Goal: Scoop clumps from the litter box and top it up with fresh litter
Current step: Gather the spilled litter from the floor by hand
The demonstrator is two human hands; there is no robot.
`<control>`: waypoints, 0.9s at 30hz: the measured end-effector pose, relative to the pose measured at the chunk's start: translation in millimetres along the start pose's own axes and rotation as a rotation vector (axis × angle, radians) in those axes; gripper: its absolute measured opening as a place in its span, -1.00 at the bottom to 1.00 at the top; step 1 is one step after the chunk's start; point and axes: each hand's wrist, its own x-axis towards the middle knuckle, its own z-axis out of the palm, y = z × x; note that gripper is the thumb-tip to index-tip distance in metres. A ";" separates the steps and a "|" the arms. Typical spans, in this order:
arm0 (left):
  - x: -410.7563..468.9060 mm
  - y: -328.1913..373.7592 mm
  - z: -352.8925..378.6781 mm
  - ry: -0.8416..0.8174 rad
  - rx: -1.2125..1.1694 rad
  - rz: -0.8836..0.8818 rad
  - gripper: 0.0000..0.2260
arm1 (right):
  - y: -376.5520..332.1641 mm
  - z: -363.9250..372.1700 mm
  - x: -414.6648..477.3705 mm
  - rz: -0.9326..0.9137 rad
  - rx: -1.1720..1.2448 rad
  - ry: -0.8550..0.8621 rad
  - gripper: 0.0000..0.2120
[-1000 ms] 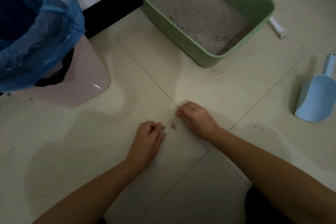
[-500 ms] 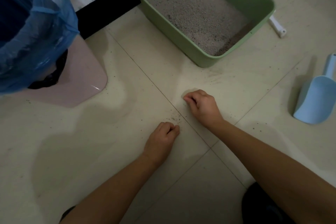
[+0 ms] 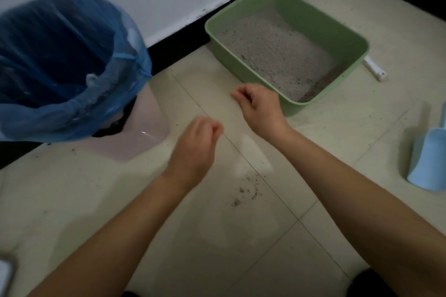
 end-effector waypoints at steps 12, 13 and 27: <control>65.0 -79.7 -233.4 0.152 0.560 -0.589 -0.65 | -196.5 44.9 106.9 -0.368 -0.023 -0.326 -0.63; 60.5 -80.6 -233.2 0.142 0.534 -0.611 -0.66 | -197.7 46.7 107.5 -0.393 -0.056 -0.326 -0.65; 83.0 -26.7 -158.0 0.509 0.287 -0.135 -0.72 | -53.9 1.7 35.8 -0.136 -0.029 -0.221 -0.70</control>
